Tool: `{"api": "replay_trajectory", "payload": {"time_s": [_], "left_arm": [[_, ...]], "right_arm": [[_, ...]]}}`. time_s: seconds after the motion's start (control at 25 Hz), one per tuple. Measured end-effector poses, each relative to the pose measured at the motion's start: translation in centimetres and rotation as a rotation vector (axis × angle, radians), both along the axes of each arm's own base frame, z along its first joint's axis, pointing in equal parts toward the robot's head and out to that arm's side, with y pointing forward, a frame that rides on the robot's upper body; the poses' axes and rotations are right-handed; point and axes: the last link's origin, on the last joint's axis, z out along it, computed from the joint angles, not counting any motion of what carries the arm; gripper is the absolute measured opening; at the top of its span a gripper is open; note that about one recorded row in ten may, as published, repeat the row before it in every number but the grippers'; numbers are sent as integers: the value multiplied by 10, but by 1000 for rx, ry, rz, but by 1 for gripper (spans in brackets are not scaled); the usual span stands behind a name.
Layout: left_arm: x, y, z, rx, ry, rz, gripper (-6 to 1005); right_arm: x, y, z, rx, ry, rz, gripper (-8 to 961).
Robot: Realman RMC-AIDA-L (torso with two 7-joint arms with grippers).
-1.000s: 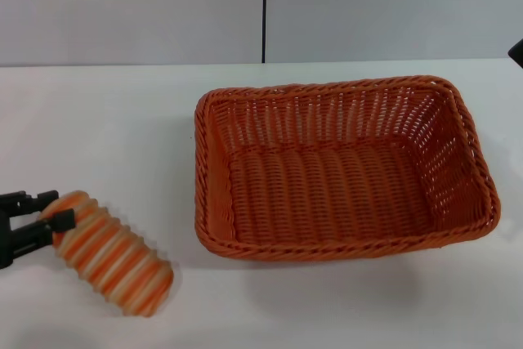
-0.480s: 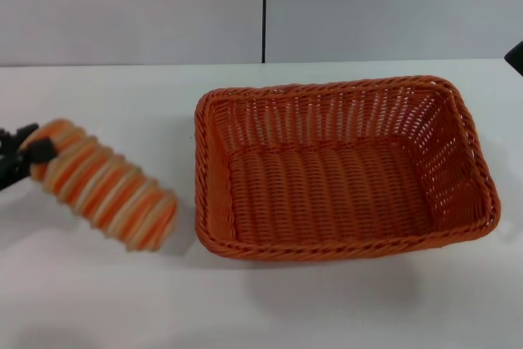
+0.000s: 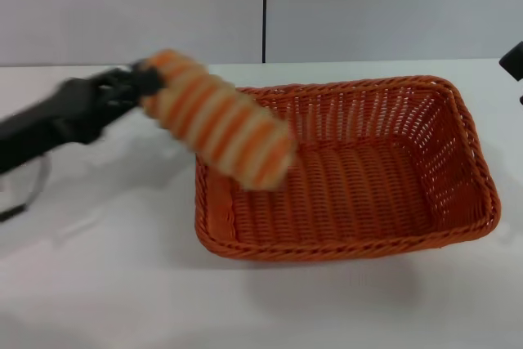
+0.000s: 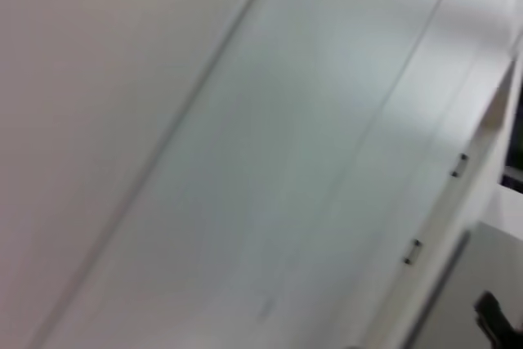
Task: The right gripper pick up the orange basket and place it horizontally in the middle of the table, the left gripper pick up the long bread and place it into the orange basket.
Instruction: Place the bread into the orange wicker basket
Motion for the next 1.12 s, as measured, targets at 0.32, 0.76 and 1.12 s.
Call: {"api": "replay_trajectory", "payload": {"time_s": [0.32,0.76,1.12], "left_arm": [[27,22,-60,-21,54,-76,221],[28,19,-86,51,170,-152,157],[15,9,-82,77,204,-157,273]], "right_arm": [[3,-8,5,10,20,17,553],[6,-10,11,27,65,32,553],[1,0,9,23,71,51,553]]}}
